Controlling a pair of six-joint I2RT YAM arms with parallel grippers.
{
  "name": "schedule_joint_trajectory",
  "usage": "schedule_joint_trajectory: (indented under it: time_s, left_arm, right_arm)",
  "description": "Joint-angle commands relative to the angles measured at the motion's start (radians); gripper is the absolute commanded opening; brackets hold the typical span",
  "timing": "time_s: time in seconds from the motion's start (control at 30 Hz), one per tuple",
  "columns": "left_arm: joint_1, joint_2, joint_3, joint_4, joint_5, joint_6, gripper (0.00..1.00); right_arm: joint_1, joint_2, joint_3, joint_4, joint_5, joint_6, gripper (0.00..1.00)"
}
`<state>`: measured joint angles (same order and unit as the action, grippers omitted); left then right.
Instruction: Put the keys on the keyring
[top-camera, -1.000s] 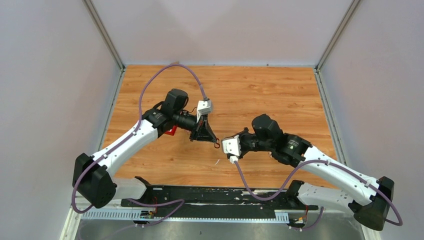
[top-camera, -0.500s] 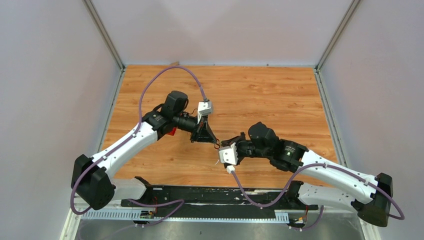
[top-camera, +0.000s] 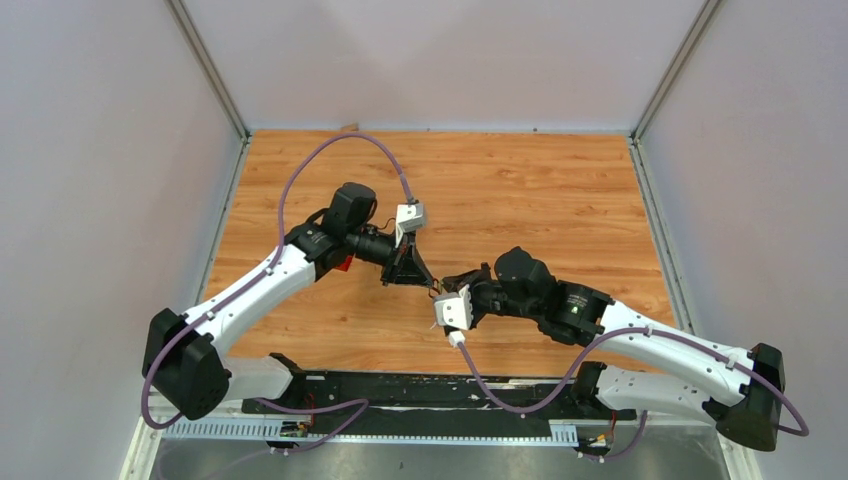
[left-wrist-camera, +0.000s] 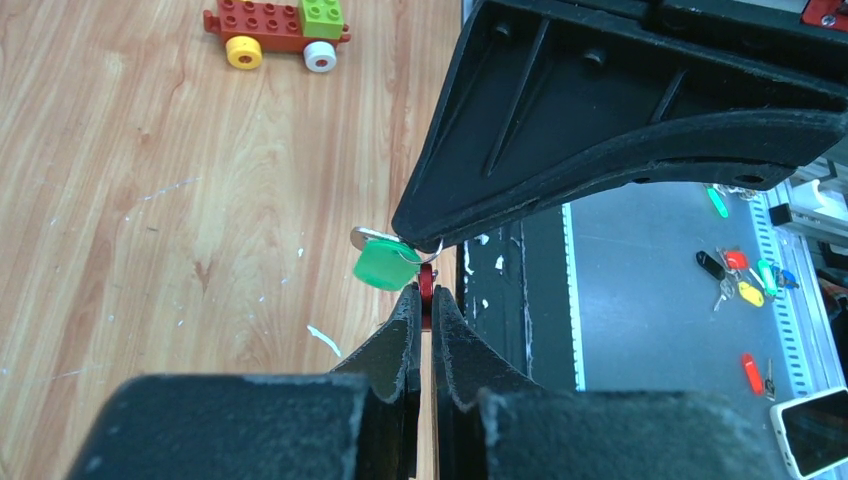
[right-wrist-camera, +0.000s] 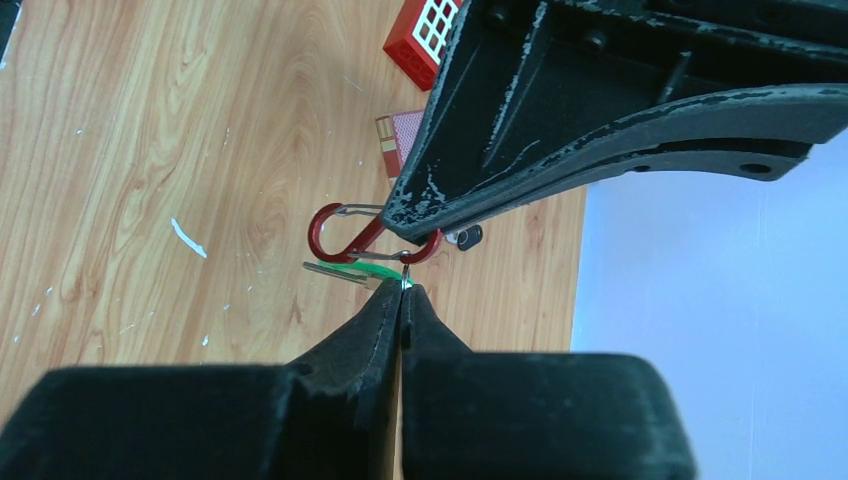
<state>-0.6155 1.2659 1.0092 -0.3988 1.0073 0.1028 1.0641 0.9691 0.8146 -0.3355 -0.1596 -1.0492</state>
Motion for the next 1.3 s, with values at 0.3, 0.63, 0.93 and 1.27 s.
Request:
schedule_joint_trajectory:
  time_s: [0.3, 0.63, 0.93, 1.27]
  left_arm:
    - [-0.006, 0.005, -0.004, 0.044, 0.002, -0.005, 0.00]
    - [-0.004, -0.023, -0.012, 0.049, 0.002, 0.006, 0.00]
    - [-0.005, -0.023, -0.006, 0.042, 0.002, 0.013, 0.00]
    - [-0.004, -0.001, -0.011, 0.032, -0.032, 0.031, 0.00]
  right_arm:
    - [0.020, 0.001, 0.000, 0.043, 0.014, -0.008, 0.00]
    - [0.019, 0.014, -0.002, 0.028, 0.020, -0.020, 0.00]
    - [0.022, 0.025, 0.001, 0.021, 0.017, -0.019, 0.00]
    - [0.022, 0.006, 0.012, 0.018, -0.008, 0.010, 0.00]
